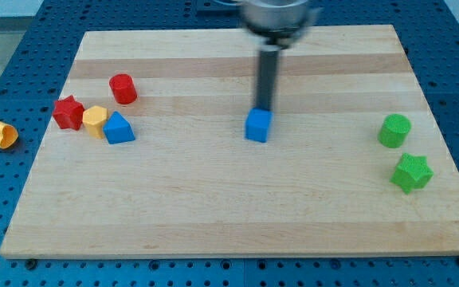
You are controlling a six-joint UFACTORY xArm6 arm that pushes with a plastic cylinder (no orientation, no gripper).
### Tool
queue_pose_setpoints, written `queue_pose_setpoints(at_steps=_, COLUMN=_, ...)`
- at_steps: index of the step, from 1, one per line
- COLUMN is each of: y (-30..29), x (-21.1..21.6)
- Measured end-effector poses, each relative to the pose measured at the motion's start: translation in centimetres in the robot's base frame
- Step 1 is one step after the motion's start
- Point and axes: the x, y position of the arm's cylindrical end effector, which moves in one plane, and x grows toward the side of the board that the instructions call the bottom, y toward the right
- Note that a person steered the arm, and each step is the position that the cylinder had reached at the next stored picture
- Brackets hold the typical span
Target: Push the cube into the triangle
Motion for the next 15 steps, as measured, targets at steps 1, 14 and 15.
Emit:
queue_pose_setpoints(at_steps=1, y=1.8, x=2.6)
queue_pose_setpoints(at_steps=14, y=6.8, x=-0.8)
queue_pose_setpoints(at_steps=15, y=-5.8, x=1.7)
